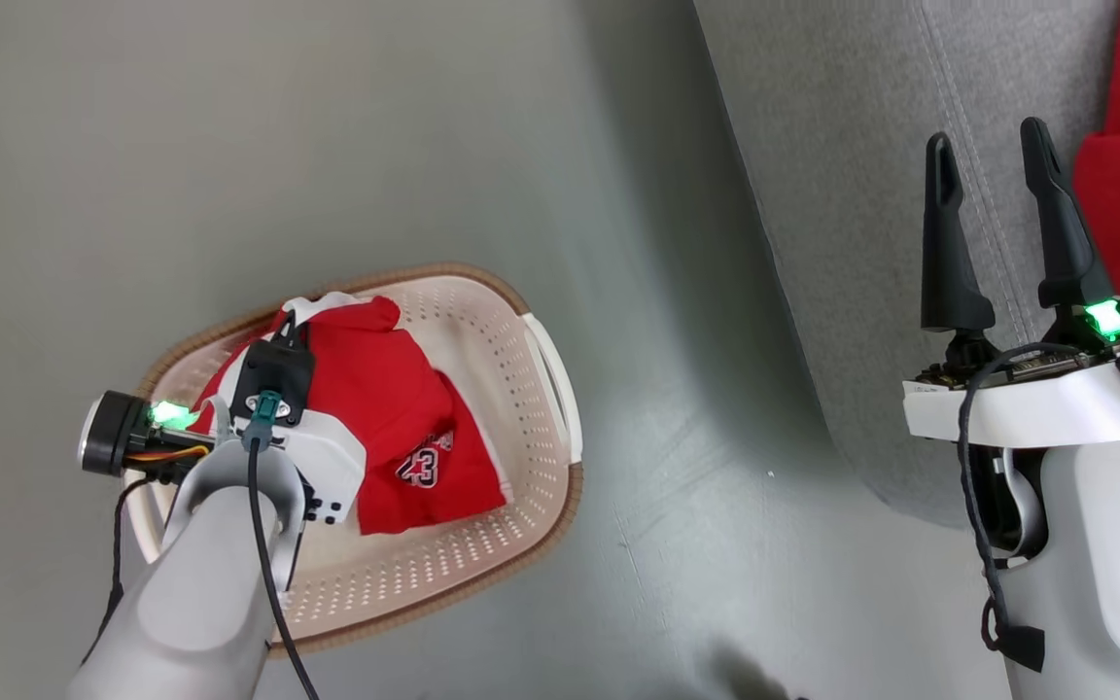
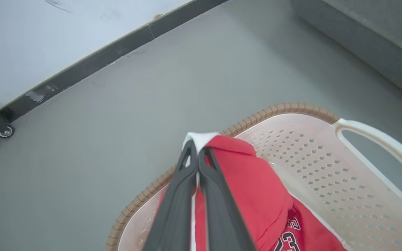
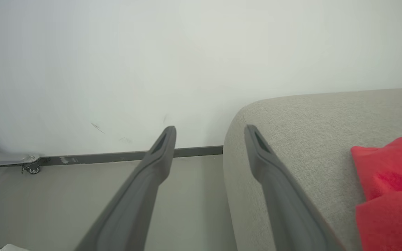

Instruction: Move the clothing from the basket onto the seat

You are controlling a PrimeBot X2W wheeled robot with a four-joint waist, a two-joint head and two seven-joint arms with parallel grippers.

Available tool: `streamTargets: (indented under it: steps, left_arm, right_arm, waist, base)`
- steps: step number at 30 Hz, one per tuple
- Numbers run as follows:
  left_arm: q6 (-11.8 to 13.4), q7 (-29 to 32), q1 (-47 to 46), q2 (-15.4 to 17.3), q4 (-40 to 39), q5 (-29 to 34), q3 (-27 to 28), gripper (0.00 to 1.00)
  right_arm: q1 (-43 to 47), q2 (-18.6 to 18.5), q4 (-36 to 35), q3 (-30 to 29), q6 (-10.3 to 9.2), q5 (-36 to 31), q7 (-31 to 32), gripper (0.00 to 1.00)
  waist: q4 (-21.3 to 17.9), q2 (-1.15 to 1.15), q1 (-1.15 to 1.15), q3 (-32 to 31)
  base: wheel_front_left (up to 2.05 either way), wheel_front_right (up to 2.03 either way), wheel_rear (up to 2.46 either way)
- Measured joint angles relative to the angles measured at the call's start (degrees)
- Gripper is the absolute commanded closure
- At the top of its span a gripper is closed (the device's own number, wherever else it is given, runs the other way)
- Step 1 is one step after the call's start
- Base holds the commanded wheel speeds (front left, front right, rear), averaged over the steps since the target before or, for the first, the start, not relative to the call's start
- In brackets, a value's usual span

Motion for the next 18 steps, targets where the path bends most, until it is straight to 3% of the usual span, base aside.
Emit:
streamTargets:
  steps: [18]
  left_arm:
    - [0.9,-0.2,6.4,0.3,-14.6,-3.5,3.9,1.0]
  right_arm:
    - [1.4,-1.9,3.0,0.2,0.0,-3.1,0.0,0.0]
  waist:
    - [4.7,0.0,0.0,-10.6]
  base:
    - [0.0,0.0,0.0]
